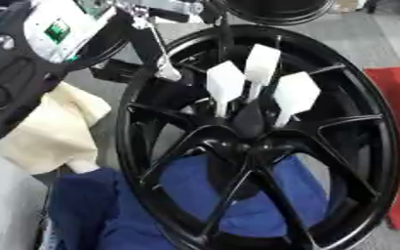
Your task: Pull the pin out of the wheel hub.
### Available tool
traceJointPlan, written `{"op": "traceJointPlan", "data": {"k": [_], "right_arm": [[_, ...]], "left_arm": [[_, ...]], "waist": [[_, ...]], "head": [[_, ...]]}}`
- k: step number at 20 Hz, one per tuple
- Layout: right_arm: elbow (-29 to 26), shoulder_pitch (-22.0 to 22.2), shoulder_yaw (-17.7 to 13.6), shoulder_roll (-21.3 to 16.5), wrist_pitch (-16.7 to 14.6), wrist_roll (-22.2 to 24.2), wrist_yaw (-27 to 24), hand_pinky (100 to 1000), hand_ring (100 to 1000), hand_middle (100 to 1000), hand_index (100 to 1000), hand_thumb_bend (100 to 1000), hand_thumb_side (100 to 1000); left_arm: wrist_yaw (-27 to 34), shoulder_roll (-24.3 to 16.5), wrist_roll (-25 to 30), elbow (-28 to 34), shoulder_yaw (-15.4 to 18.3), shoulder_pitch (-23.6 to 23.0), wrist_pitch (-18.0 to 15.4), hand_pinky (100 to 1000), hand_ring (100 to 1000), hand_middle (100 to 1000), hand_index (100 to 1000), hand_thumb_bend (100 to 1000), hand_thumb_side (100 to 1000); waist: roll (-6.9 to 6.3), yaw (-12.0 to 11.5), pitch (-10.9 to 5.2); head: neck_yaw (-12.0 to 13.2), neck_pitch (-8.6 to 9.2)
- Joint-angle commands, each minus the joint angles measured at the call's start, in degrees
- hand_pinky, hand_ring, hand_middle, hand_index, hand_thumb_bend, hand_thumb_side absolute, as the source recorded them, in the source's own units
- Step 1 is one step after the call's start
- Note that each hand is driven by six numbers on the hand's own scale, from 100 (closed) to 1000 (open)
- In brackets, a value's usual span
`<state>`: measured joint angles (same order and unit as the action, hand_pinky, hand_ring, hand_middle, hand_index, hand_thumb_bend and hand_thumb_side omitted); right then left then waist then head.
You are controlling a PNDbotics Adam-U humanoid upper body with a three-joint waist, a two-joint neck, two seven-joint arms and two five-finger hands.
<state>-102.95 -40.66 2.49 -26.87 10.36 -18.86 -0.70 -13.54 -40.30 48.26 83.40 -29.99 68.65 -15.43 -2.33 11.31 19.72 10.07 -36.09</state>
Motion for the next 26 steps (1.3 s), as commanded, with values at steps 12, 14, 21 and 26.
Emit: {"op": "traceJointPlan", "data": {"k": [12, 14, 21, 26], "right_arm": [[-0.92, -0.55, -0.46, 0.19, -0.83, -1.31, -1.11, 678, 714, 718, 810, 100, 685], [-0.96, -0.47, -0.46, 0.35, -0.96, -1.45, -1.32, 677, 714, 718, 810, 100, 686], [-1.05, -0.46, -0.49, 0.49, -1.17, -1.71, -1.77, 678, 713, 717, 808, 100, 692], [-1.21, -0.26, -0.69, 0.89, -1.38, -2.15, -1.94, 678, 714, 717, 808, 100, 690]], "left_arm": [[3.42, 0.16, 3.70, 0.50, -1.91, 1.67, -1.36, 890, 879, 813, 848, 307, 100], [3.18, 0.36, 3.70, 0.12, -2.07, 1.66, -1.27, 890, 879, 813, 849, 303, 100], [2.27, 0.74, 3.70, -1.11, -2.44, 1.45, -1.63, 883, 873, 793, 846, 275, 100], [2.68, 0.96, 3.70, -1.16, -2.80, 1.38, -2.12, 877, 849, 737, 836, 234, 100]], "waist": [[-0.20, 0.35, -0.55], [-0.24, 0.42, -0.46], [-0.29, 0.67, -0.18], [-0.35, 0.77, -0.07]], "head": [[0.69, 0.82], [0.74, 0.90], [0.87, 1.03], [1.00, 1.10]]}}
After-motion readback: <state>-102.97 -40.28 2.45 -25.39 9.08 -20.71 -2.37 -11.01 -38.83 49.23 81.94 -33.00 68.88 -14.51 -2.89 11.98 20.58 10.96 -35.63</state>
